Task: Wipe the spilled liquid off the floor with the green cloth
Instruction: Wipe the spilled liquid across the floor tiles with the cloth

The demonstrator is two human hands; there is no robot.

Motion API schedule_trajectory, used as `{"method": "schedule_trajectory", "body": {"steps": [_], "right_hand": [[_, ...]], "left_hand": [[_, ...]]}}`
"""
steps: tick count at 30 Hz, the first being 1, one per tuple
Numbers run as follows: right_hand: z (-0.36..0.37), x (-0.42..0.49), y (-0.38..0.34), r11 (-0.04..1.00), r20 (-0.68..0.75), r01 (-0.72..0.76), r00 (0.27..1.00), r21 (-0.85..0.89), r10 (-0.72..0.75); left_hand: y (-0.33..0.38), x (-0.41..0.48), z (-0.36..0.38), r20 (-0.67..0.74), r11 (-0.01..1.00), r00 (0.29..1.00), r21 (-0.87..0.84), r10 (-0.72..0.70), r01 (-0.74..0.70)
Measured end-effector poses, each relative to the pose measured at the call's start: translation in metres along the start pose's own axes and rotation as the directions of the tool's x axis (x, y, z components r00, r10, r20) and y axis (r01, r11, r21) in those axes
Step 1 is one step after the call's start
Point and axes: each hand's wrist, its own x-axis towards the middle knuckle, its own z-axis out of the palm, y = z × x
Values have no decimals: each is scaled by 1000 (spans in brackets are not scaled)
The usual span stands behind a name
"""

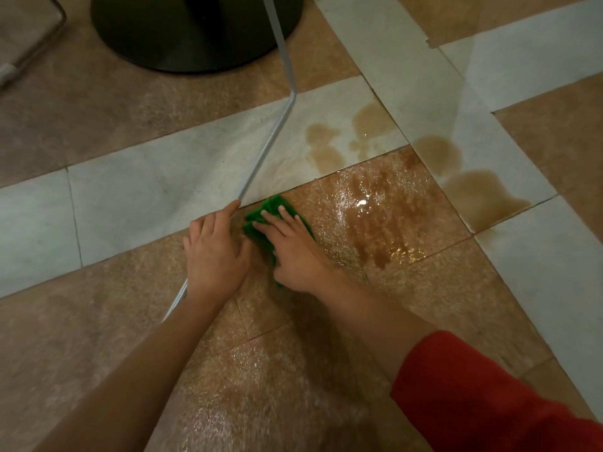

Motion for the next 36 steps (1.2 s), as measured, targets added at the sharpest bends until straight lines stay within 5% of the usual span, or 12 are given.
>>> {"method": "schedule_trajectory", "body": {"steps": [3,7,11,18,25,31,36], "right_hand": [[-1,0,-10,999,11,-27,1000,-22,27],[14,-25,-9,982,127,157,981,-103,-144],[13,-30,3,969,167,248,955,-5,-244],[13,-14,-23,994,103,60,993,-89,-51],[29,-55,-8,973,190,223,960,-64,-207],[14,-36,-6,998,48,-46,998,-37,47],[16,-40,-7,989,96,11,995,-149,3]], "left_hand": [[4,-2,-1,17,1000,1000,19,-7,7],[4,0,-3,-10,1000,1000,16,-25,25],[2,-3,-4,1,999,999,18,-37,37],[3,-9,-6,3,1000,1000,1,15,-15],[4,-15,-11,17,1000,1000,11,12,-12],[6,-24,-9,65,998,997,50,42,-45],[20,-25,-3,119,996,990,31,75,-79]]}}
